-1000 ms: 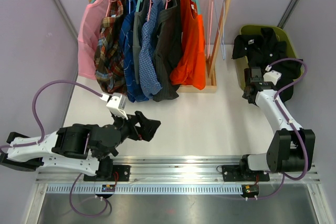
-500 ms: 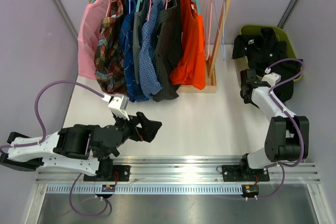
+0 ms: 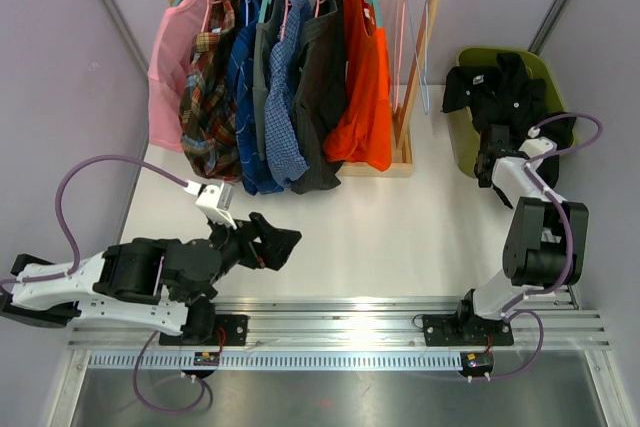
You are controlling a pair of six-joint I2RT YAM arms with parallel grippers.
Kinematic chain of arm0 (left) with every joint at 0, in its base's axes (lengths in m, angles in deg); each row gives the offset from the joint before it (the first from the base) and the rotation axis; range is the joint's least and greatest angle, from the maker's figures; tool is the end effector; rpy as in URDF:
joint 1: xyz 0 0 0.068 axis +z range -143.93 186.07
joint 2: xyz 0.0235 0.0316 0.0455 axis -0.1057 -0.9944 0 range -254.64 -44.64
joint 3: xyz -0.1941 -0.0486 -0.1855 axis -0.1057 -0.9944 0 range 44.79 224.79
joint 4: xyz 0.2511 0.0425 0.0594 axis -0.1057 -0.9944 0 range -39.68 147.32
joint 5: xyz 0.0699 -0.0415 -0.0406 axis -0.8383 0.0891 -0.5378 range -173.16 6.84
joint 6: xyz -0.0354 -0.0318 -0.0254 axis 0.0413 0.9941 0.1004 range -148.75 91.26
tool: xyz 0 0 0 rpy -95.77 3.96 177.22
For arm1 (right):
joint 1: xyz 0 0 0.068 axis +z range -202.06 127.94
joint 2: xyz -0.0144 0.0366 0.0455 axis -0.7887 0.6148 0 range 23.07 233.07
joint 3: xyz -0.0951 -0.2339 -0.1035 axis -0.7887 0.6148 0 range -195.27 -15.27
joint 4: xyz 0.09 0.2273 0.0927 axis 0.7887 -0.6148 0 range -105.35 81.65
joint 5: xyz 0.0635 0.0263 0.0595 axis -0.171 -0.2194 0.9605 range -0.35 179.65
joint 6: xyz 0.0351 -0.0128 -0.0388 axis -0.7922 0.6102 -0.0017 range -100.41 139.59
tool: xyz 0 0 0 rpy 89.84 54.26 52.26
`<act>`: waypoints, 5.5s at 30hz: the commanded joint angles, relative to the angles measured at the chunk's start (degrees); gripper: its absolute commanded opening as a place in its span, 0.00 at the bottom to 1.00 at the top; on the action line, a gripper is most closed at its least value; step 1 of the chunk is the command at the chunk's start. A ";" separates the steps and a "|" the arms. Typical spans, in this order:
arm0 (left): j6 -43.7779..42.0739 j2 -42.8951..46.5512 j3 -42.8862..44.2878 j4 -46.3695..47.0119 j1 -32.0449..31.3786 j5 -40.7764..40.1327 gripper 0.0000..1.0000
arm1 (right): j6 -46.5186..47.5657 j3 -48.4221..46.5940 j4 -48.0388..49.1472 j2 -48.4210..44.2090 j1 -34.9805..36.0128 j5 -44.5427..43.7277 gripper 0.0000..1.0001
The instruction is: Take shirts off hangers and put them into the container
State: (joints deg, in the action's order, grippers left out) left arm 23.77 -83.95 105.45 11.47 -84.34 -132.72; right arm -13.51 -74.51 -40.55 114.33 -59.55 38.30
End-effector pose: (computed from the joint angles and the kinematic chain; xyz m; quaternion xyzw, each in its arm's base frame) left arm 0.0263 -0.1106 0.3856 0.0335 0.7958 -0.3537 0.4904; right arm 0.3010 -0.0676 0.2119 0.3954 0.7905 -0.3673 0.2897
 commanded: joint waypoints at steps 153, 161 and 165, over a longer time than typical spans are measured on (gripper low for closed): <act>8.05 14.88 -6.61 -4.52 0.06 -10.12 0.99 | 7.26 -92.69 -20.23 35.62 -6.23 63.99 0.83; 10.06 16.89 -6.87 -7.07 0.06 -8.89 0.99 | 9.19 -87.09 -22.98 34.15 -0.61 67.53 0.87; 10.15 18.30 -8.10 -6.28 0.06 -8.71 0.99 | 10.86 -87.19 -25.89 33.37 1.33 62.35 0.88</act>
State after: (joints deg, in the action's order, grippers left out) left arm 32.64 -66.79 98.28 3.10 -84.30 -140.63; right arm -5.03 -160.89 -63.53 149.61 -59.00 102.17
